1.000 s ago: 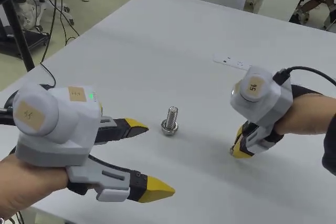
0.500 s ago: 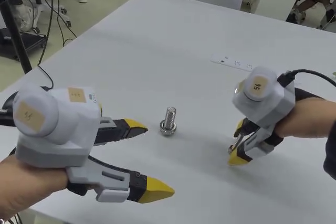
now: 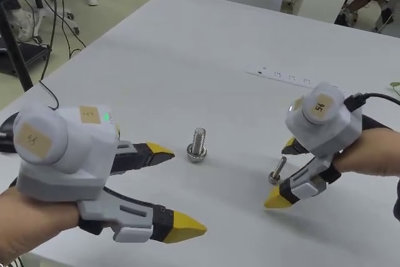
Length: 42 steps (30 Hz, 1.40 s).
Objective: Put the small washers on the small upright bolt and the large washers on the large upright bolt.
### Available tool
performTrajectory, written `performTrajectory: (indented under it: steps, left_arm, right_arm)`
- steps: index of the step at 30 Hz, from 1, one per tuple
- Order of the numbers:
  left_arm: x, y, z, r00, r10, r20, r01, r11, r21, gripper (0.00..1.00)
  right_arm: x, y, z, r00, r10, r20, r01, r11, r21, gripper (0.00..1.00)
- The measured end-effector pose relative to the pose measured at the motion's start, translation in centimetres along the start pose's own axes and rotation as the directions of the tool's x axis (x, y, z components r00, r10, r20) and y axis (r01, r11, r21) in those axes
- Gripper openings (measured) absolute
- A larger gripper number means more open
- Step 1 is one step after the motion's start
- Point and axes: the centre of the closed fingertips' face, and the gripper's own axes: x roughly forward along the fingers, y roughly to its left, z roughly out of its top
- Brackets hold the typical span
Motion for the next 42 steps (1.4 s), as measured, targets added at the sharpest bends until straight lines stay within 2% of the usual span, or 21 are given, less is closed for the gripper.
performTrajectory:
  steps: [2,4,8,12,13,15,19,20,26,29,34,39,42]
  left_arm:
    - [0.1,0.0,0.0,1.0000,-0.002,-0.003,0.002,1.000,0.002,0.74]
    - [0.1,0.0,0.1,1.0000,-0.004,-0.003,0.004,1.000,0.004,0.74]
    - [0.1,0.0,0.2,1.0000,-0.003,0.000,0.003,1.000,0.005,0.74]
    - [0.1,0.2,0.2,1.0000,-0.001,0.000,0.001,1.000,0.003,0.74]
    - [0.0,0.2,0.2,1.0000,-0.001,0.000,0.001,1.000,0.002,0.74]
    - [0.0,0.2,0.1,1.0000,-0.001,0.001,0.001,1.000,0.001,0.74]
    - [0.0,0.3,0.2,1.0000,0.000,0.003,0.000,1.000,-0.001,0.75]
    - [-0.1,0.4,0.2,1.0000,0.001,0.004,-0.001,1.000,-0.002,0.75]
    - [-0.2,0.5,0.3,1.0000,0.002,0.004,-0.002,1.000,0.000,0.75]
    - [-0.2,0.6,0.4,1.0000,0.002,0.003,-0.002,1.000,-0.001,0.75]
    - [-0.2,0.7,0.5,1.0000,0.000,0.004,0.000,1.000,0.000,0.75]
    - [0.0,0.5,0.8,1.0000,-0.006,0.006,0.006,1.000,0.002,0.75]
    - [0.1,0.5,0.8,0.9999,-0.010,0.005,0.010,1.000,0.003,0.75]
  right_arm:
    - [-0.1,0.0,0.1,0.9996,-0.007,0.026,0.006,1.000,0.023,0.79]
    - [-0.2,0.1,0.6,0.9971,-0.013,0.074,0.009,0.998,0.054,0.82]
    - [-0.7,0.4,1.3,0.9891,-0.031,0.144,0.020,0.997,0.076,0.82]
    - [-1.0,0.5,1.4,0.9826,-0.050,0.179,0.031,0.994,0.107,0.85]
    - [-1.2,0.4,1.6,0.9774,-0.063,0.202,0.040,0.992,0.118,0.86]
    - [-1.4,0.4,1.6,0.9746,-0.066,0.214,0.037,0.990,0.137,0.86]
    - [-2.1,0.8,1.6,0.9635,-0.094,0.251,0.053,0.985,0.165,0.86]
    - [-2.2,0.8,1.6,0.9576,-0.099,0.271,0.052,0.983,0.176,0.86]
    - [-3.1,1.4,1.3,0.9456,-0.120,0.302,0.059,0.977,0.205,0.86]
    - [-3.7,1.8,1.4,0.9359,-0.135,0.325,0.065,0.974,0.219,0.86]
    - [-4.9,2.8,1.9,0.9122,-0.163,0.376,0.071,0.966,0.247,0.86]
    - [-5.5,3.8,1.9,0.9013,-0.177,0.395,0.078,0.964,0.254,0.86]
    - [-6.0,4.3,1.9,0.8910,-0.189,0.413,0.077,0.959,0.273,0.87]
